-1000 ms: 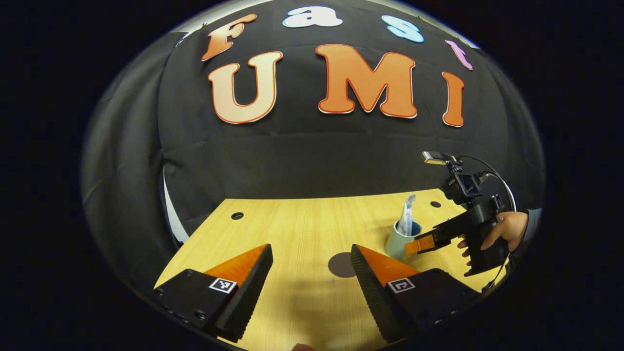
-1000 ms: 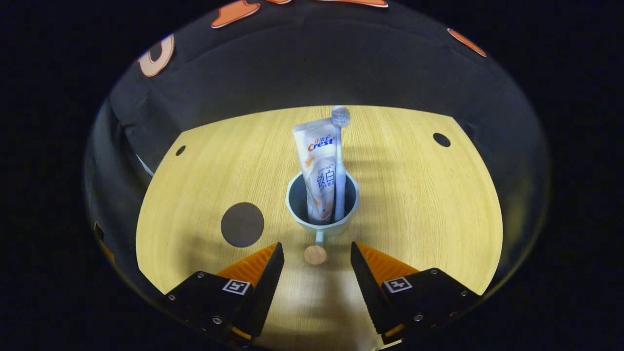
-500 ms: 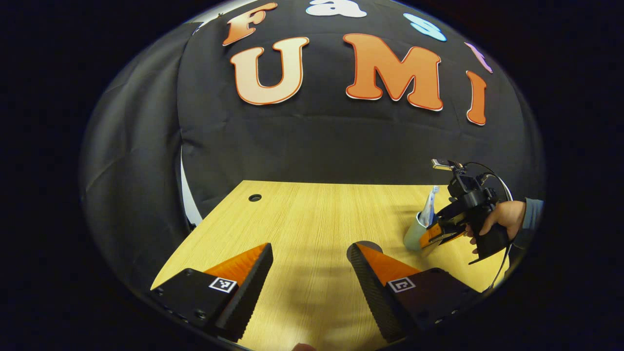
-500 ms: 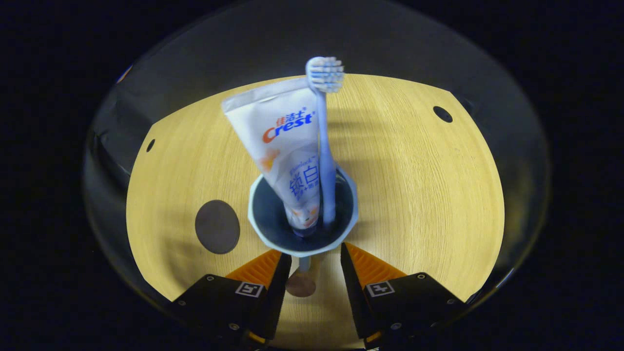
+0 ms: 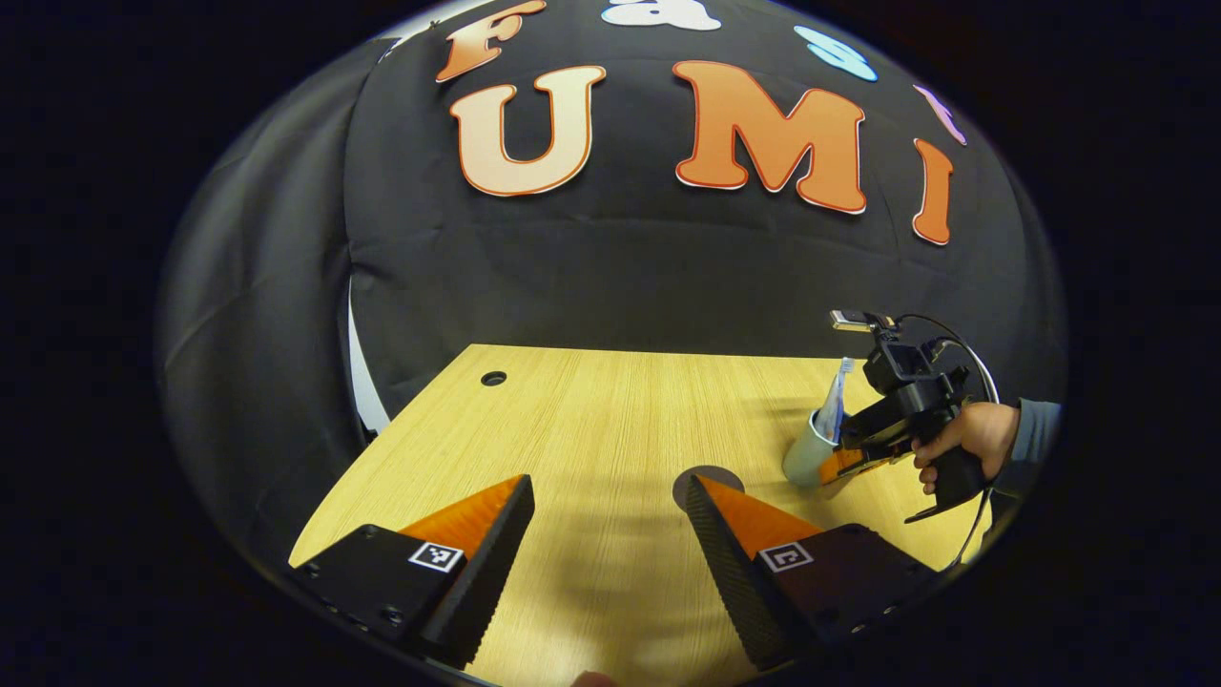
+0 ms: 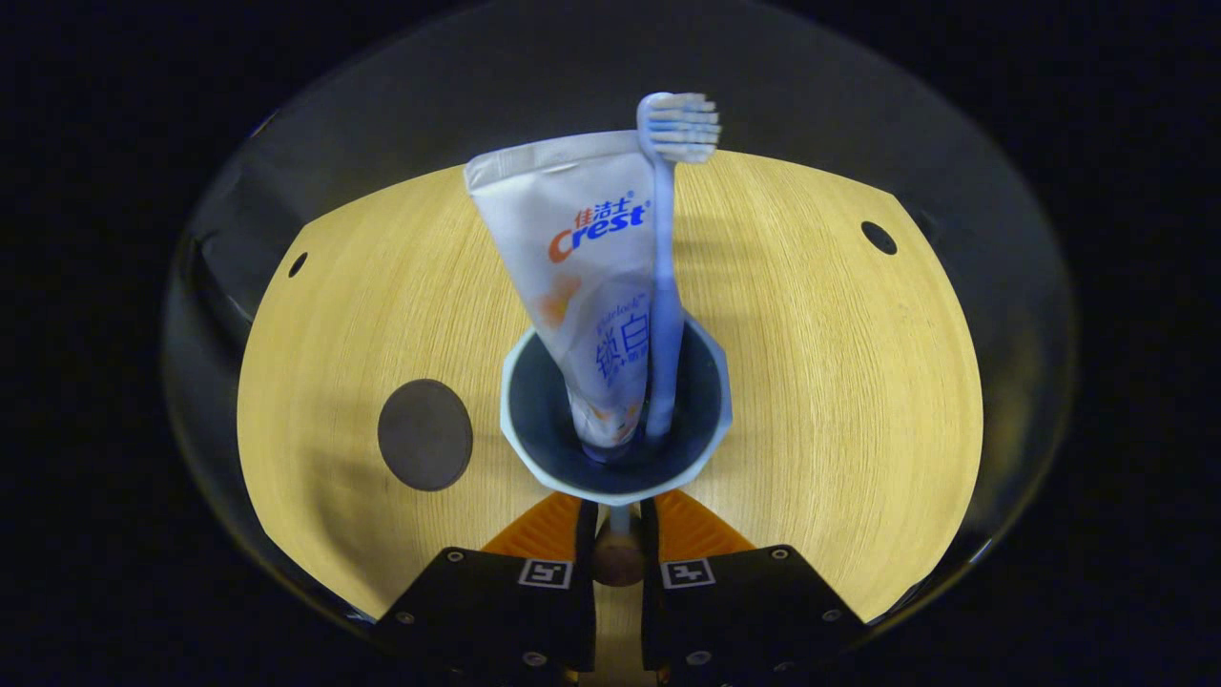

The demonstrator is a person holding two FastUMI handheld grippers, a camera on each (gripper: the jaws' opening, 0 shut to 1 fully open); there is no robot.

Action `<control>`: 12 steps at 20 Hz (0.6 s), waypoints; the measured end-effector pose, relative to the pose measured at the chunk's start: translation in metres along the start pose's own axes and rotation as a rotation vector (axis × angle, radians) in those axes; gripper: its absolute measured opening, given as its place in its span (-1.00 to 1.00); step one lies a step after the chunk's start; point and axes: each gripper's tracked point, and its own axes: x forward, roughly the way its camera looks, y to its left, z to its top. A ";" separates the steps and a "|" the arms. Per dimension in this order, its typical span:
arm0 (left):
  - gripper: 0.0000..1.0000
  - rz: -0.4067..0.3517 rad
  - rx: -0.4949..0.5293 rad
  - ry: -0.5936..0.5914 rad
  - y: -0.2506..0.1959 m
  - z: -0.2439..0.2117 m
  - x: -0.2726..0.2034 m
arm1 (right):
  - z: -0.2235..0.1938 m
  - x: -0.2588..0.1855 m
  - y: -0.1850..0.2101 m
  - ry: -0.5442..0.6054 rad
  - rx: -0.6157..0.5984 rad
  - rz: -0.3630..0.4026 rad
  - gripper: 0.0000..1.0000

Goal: Put the toothbrush and toothpaste on the desktop into the cup, then pick up the cup and place it on the coaster on the desktop.

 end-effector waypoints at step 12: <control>0.92 0.012 0.043 -0.015 0.009 -0.005 -0.016 | 0.014 0.003 -0.001 -0.062 -0.125 0.076 -0.64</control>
